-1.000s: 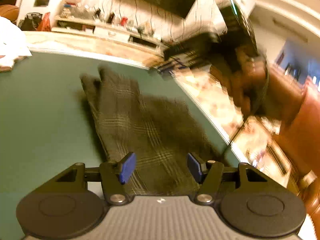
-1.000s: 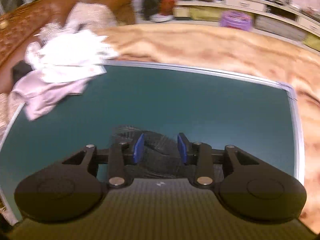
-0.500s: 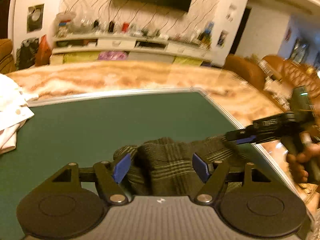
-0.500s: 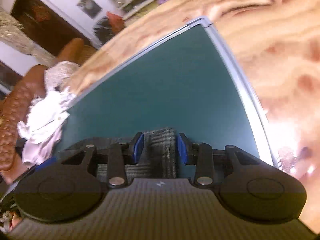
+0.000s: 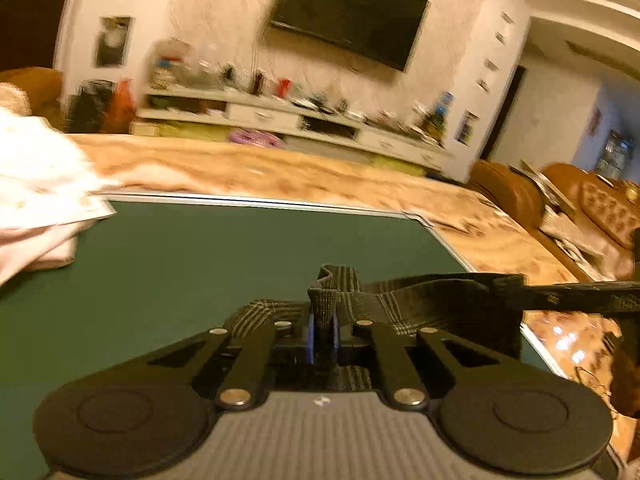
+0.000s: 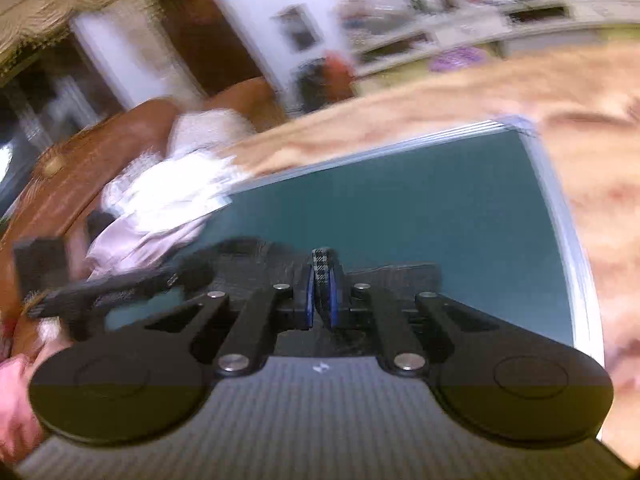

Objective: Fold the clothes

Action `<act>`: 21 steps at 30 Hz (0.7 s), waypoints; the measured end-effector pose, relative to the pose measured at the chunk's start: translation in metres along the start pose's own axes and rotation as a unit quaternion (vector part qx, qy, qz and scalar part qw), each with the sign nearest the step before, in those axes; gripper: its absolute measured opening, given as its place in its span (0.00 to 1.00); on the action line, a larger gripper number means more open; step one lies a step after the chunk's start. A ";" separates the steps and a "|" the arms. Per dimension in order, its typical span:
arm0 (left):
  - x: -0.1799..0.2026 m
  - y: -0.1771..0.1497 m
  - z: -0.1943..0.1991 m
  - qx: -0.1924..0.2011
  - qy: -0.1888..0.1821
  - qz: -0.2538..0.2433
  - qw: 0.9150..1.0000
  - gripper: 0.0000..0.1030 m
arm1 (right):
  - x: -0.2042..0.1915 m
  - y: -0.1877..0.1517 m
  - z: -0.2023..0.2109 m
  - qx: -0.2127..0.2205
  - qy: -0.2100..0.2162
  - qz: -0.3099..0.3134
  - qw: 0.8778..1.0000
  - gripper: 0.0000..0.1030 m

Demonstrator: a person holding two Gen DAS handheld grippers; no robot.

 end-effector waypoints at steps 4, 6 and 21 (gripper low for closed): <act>-0.017 -0.022 0.013 0.000 0.043 0.021 0.999 0.09 | -0.057 -0.022 -0.003 -0.032 0.050 0.121 0.991 0.10; -0.024 -0.028 0.014 -0.003 0.054 0.023 0.998 0.09 | -0.076 -0.035 -0.010 -0.059 0.081 0.147 0.984 0.10; -0.026 -0.035 0.021 -0.007 0.042 -0.013 0.999 0.09 | 0.032 0.012 -0.073 -0.058 -0.108 0.020 0.992 0.55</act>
Point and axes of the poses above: each gripper's, at about its wrist camera, not at the fingertips, and z roughly against the way its jaws point, x to its right, y to its top, the point moved 4 cm from there along -z, roughly the way its jaws point, and after that the axes turned 11 degrees about x, right-handed, at the moved point
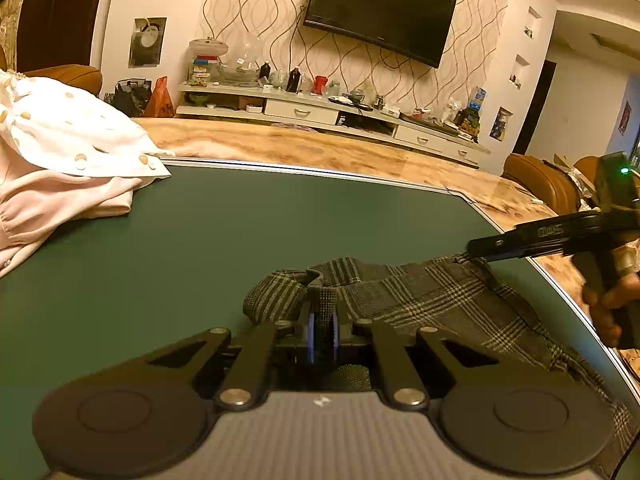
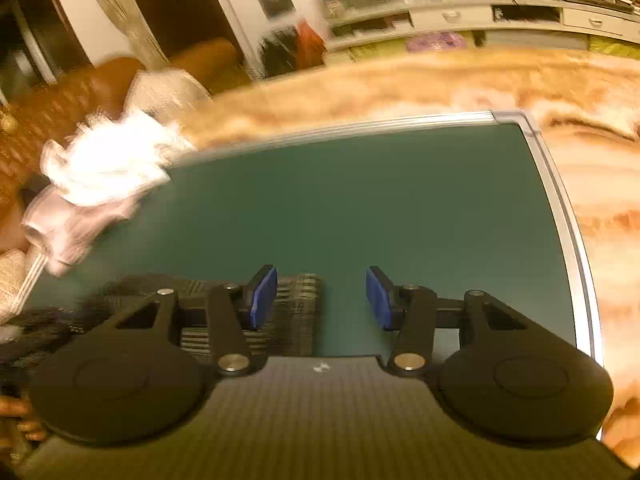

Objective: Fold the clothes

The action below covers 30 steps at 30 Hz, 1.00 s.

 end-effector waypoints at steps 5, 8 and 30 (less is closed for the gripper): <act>-0.002 -0.002 -0.001 0.000 -0.003 -0.001 1.000 0.09 | -0.019 -0.009 -0.013 -0.004 -0.032 0.042 0.999 0.55; -0.003 -0.003 -0.001 -0.003 -0.004 -0.001 1.000 0.09 | -0.027 -0.014 -0.015 -0.014 -0.022 0.050 0.998 0.53; -0.090 0.010 -0.023 -0.071 -0.006 0.231 0.970 0.21 | -0.010 -0.019 -0.014 -0.006 0.002 -0.074 0.997 0.12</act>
Point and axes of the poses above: each gripper's, at about its wrist camera, not at the fingertips, and z roughly against the way its jaws point, x to its right, y to its top, the point moved 4 cm from there along -z, roughly the way its jaws point, and after that the axes turned 11 degrees about x, right-handed, at the moved point
